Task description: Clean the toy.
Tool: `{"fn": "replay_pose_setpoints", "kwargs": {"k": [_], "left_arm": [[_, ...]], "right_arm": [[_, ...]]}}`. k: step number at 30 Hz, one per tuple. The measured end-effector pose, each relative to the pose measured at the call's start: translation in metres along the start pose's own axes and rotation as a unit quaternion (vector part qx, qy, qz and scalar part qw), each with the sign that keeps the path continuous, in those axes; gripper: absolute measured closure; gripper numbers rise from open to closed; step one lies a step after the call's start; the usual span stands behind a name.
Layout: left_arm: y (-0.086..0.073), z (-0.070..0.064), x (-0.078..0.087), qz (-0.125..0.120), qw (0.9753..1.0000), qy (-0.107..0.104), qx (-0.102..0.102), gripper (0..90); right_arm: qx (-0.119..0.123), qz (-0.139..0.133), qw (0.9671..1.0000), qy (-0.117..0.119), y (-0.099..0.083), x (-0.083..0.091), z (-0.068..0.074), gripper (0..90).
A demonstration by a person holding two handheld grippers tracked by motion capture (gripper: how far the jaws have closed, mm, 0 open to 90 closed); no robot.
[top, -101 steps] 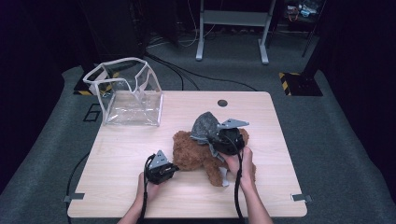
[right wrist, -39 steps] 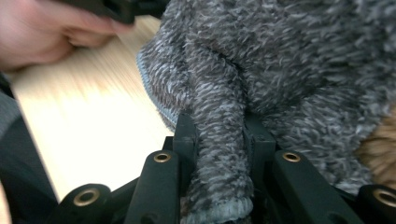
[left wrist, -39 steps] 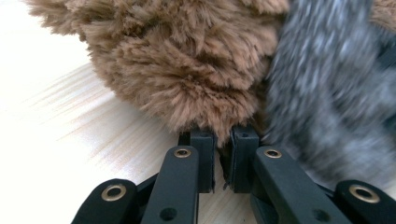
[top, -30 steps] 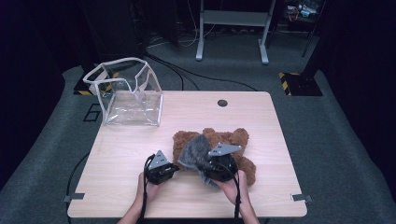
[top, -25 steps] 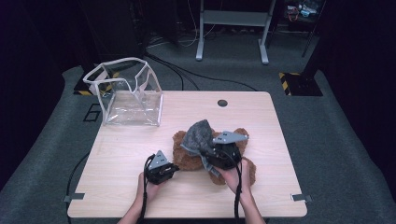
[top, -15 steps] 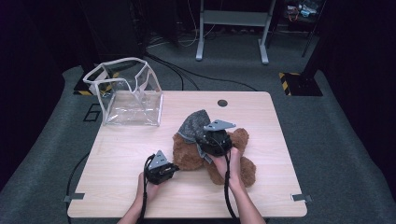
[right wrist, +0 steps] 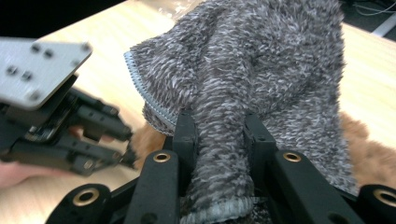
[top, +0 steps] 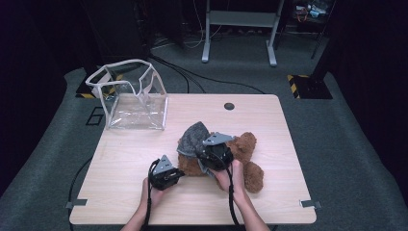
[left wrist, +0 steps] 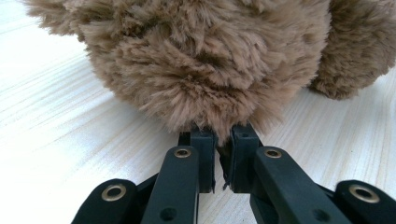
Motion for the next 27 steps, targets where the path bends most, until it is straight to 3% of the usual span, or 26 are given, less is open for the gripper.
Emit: {"fn": "replay_pose_setpoints", "kwargs": {"k": [14, 27], "left_arm": [[0.0, 0.001, 0.0, 0.0, 1.0, 0.003, -0.002, 83.9], [0.0, 0.001, 0.0, 0.0, 1.0, 0.003, -0.003, 83.8]], "right_arm": [[-0.006, 0.029, 0.9988, 0.038, -0.043, -0.004, 0.023, 71.4], [-0.007, 0.087, 0.9939, 0.068, -0.087, -0.031, 0.038, 71.4]]}}
Point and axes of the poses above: each handheld gripper's, and its own axes: x roughly backward along the jaws, y roughly out of its top, z roughly to its left, the point moved 10 cm from there along -x, roughly forward along the jaws, and after that the axes turned 2 degrees about z, right-handed, at the moved point
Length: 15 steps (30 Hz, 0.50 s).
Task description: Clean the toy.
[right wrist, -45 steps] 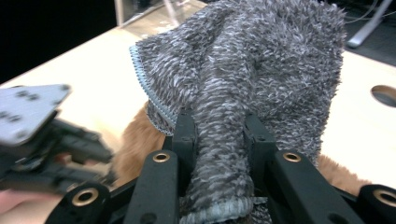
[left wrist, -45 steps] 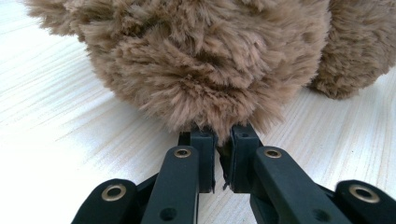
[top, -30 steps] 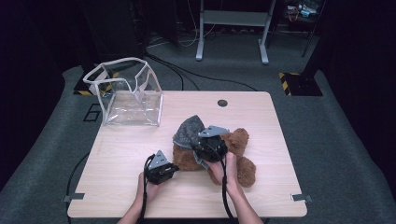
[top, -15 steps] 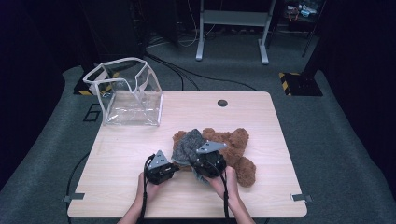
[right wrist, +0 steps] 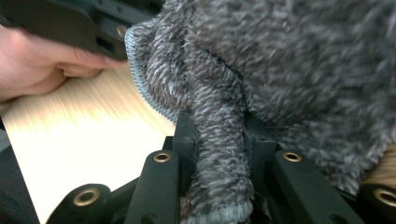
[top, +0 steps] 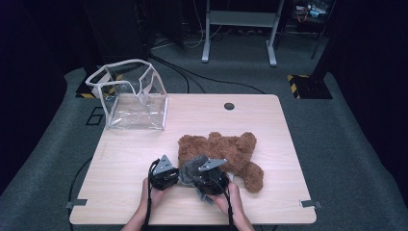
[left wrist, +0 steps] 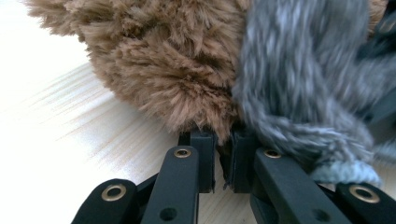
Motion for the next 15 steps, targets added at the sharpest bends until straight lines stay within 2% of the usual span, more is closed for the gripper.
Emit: {"fn": "replay_pose_setpoints", "kwargs": {"k": [2, 6, 7, 11, 15], "left_arm": [[0.0, 0.0, 0.0, 0.0, 1.0, 0.0, 0.001, 83.8], [0.0, 0.0, 0.0, -0.002, 1.0, 0.0, 0.0, 83.8], [0.0, 0.0, 0.001, -0.002, 1.0, -0.002, 0.001, 83.8], [0.001, 0.0, 0.001, -0.006, 1.0, -0.003, 0.005, 83.8], [0.001, 0.0, 0.001, -0.005, 1.0, -0.001, 0.001, 83.8]], "right_arm": [[-0.004, 0.014, 0.9999, -0.001, -0.005, -0.007, -0.001, 71.4], [-0.019, 0.02, 0.9996, 0.004, -0.01, -0.014, -0.002, 71.3], [-0.014, 0.022, 0.9996, 0.007, -0.01, -0.013, -0.002, 71.3], [-0.008, 0.012, 0.9999, 0.006, -0.006, 0.001, 0.0, 71.3], [-0.01, -0.024, 0.9996, 0.007, 0.008, 0.026, 0.001, 71.3]]}}
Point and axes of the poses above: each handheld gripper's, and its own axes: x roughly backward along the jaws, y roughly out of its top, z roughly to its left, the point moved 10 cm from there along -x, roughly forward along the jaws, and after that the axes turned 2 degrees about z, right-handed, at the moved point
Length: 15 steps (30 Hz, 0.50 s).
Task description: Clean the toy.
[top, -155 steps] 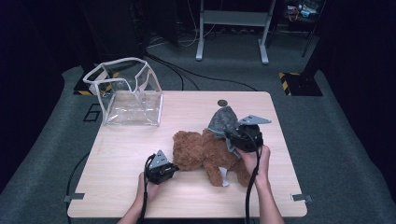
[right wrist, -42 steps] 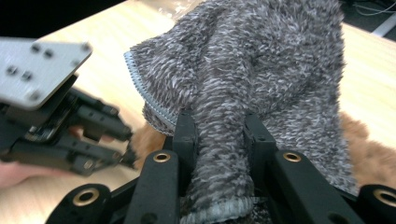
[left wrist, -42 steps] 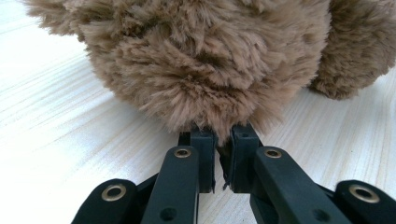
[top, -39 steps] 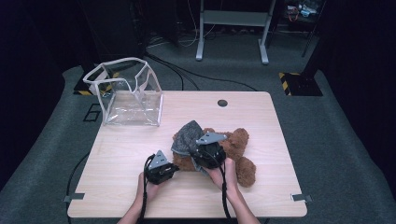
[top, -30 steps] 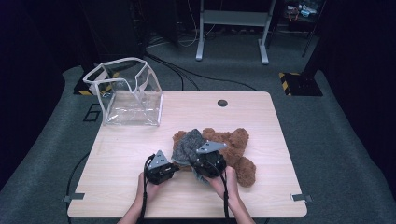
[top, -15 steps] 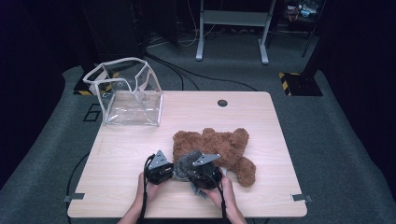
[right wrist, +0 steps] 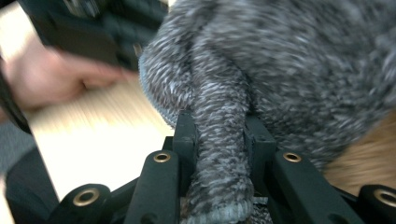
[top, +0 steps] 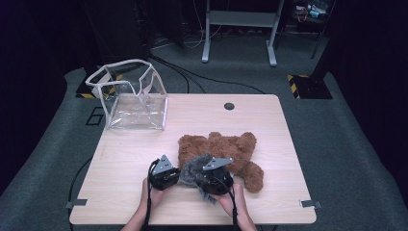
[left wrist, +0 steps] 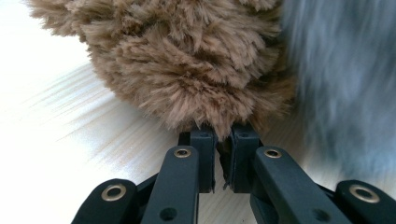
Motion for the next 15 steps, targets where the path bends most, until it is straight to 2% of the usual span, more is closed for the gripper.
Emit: {"fn": "replay_pose_setpoints", "kwargs": {"k": [4, 8, 13, 15], "left_arm": [[0.0, -0.001, 0.0, 0.0, 1.0, -0.001, 0.004, 83.8], [0.0, 0.0, 0.0, 0.002, 1.0, 0.002, -0.004, 83.7], [-0.001, 0.0, 0.0, 0.003, 1.0, 0.001, -0.003, 83.6], [-0.001, 0.0, 0.0, 0.004, 1.0, 0.001, -0.003, 83.6]], "right_arm": [[0.001, -0.037, 0.9992, -0.017, 0.024, 0.025, -0.006, 71.3], [0.01, -0.068, 0.9967, -0.042, 0.052, 0.046, -0.018, 71.3], [0.009, -0.085, 0.9917, -0.096, 0.083, 0.064, -0.048, 71.2], [0.004, -0.086, 0.9902, -0.11, 0.093, 0.066, -0.06, 71.2]]}}
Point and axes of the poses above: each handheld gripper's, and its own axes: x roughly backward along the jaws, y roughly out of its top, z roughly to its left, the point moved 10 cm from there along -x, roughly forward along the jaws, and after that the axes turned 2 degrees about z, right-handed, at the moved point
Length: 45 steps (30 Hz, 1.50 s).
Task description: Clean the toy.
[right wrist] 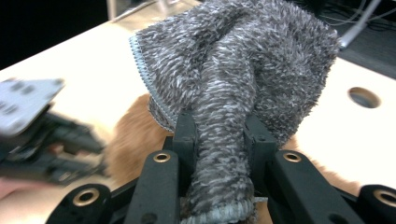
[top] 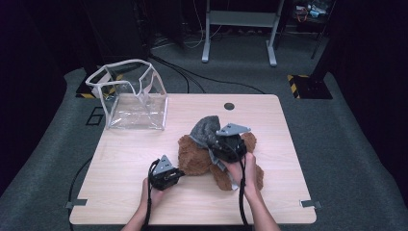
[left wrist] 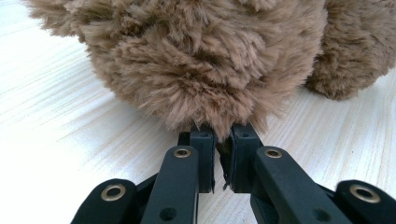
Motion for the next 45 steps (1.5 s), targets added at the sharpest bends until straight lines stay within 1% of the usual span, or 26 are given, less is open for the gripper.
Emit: {"fn": "replay_pose_setpoints", "kwargs": {"k": [1, 3, 4, 5, 6, 7, 8, 9, 10, 11, 12, 16, 17, 19, 22, 24, 25, 28, 30, 31, 34, 37, 38, 41, 44, 45], "left_arm": [[0.0, 0.0, 0.0, 0.0, 1.0, 0.0, 0.0, 83.6], [0.0, -0.001, 0.0, 0.0, 1.0, -0.002, 0.004, 83.6], [0.0, -0.001, 0.0, -0.003, 1.0, -0.002, 0.007, 83.6], [0.0, -0.001, 0.0, -0.002, 1.0, -0.002, 0.006, 83.6], [0.0, 0.0, 0.0, -0.002, 1.0, -0.001, 0.002, 83.6], [0.0, 0.0, 0.0, 0.0, 1.0, -0.002, 0.002, 83.6], [0.0, 0.0, 0.0, 0.0, 1.0, -0.002, 0.0, 83.6], [0.0, -0.001, 0.0, -0.001, 1.0, -0.003, 0.002, 83.6], [0.0, 0.0, 0.0, -0.002, 1.0, -0.002, 0.002, 83.5], [0.0, 0.0, 0.0, -0.001, 1.0, -0.004, 0.002, 83.4], [0.0, 0.0, 0.0, -0.001, 1.0, -0.004, 0.002, 83.4], [0.0, 0.0, 0.0, -0.002, 1.0, -0.005, 0.002, 83.3], [0.0, 0.0, 0.0, -0.002, 1.0, -0.005, 0.002, 83.2], [0.0, 0.0, 0.0, -0.002, 1.0, -0.005, 0.002, 83.0], [0.0, 0.0, 0.0, -0.002, 1.0, -0.004, 0.002, 82.7], [0.0, 0.0, 0.0, -0.002, 1.0, -0.005, 0.002, 82.7], [0.001, 0.0, 0.0, -0.002, 1.0, -0.004, 0.002, 82.7], [0.001, 0.0, 0.0, -0.003, 1.0, -0.004, 0.002, 82.7], [0.001, 0.0, 0.0, -0.003, 1.0, -0.003, 0.002, 82.6], [0.0, -0.001, 0.0, -0.002, 1.0, -0.004, 0.002, 82.6], [0.0, 0.0, 0.0, -0.001, 1.0, -0.004, 0.0, 82.5], [0.0, 0.0, 0.0, 0.001, 1.0, -0.003, -0.001, 82.5], [0.0, 0.0, 0.0, 0.001, 1.0, -0.002, -0.002, 82.5], [0.0, 0.0, -0.001, 0.002, 1.0, -0.001, -0.001, 82.5], [0.0, 0.001, -0.001, 0.003, 1.0, 0.001, -0.002, 82.4], [0.0, 0.0, -0.001, 0.002, 1.0, 0.0, 0.001, 82.3]], "right_arm": [[0.003, 0.004, 1.0, -0.008, 0.004, -0.002, -0.006, 71.3], [0.001, 0.016, 0.9998, -0.013, 0.008, -0.011, -0.013, 71.3], [0.006, 0.029, 0.9995, -0.014, 0.007, -0.017, -0.015, 71.2], [-0.001, 0.043, 0.999, -0.013, 0.006, -0.023, -0.016, 71.2], [0.003, 0.055, 0.9983, -0.018, 0.004, -0.03, -0.017, 71.1], [0.009, 0.075, 0.997, -0.019, 0.0, -0.037, -0.019, 71.0], [0.007, 0.086, 0.9961, -0.018, -0.004, -0.042, -0.021, 71.0], [0.008, 0.087, 0.9959, -0.021, -0.006, -0.046, -0.025, 71.0], [-0.004, 0.092, 0.9954, -0.025, -0.008, -0.047, -0.028, 71.1], [-0.003, 0.09, 0.9957, -0.025, -0.008, -0.048, -0.031, 71.1], [-0.007, 0.09, 0.9955, -0.028, -0.009, -0.047, -0.034, 71.1], [0.001, 0.101, 0.9933, -0.055, -0.013, -0.04, -0.046, 71.1], [0.0, 0.098, 0.9931, -0.065, -0.012, -0.04, -0.05, 71.1], [0.0, 0.101, 0.9921, -0.074, -0.014, -0.037, -0.056, 71.1], [-0.011, 0.106, 0.9897, -0.096, -0.018, -0.033, -0.067, 71.2], [-0.016, 0.106, 0.9889, -0.102, -0.02, -0.03, -0.075, 71.2], [-0.023, 0.106, 0.9885, -0.105, -0.021, -0.029, -0.078, 71.2], [-0.028, 0.108, 0.9863, -0.121, -0.026, -0.024, -0.091, 71.3], [-0.038, 0.109, 0.9853, -0.126, -0.03, -0.02, -0.099, 71.3], [-0.037, 0.109, 0.9849, -0.129, -0.032, -0.018, -0.103, 71.3], [-0.054, 0.111, 0.9833, -0.133, -0.039, -0.013, -0.113, 71.2], [-0.071, 0.115, 0.9806, -0.142, -0.048, -0.009, -0.124, 71.3], [-0.074, 0.114, 0.9801, -0.145, -0.05, -0.009, -0.128, 71.3], [-0.081, 0.12, 0.9767, -0.158, -0.057, -0.006, -0.135, 71.3], [-0.082, 0.113, 0.977, -0.162, -0.054, 0.0, -0.137, 71.3], [-0.08, 0.105, 0.9783, -0.16, -0.051, 0.003, -0.136, 71.3]]}}
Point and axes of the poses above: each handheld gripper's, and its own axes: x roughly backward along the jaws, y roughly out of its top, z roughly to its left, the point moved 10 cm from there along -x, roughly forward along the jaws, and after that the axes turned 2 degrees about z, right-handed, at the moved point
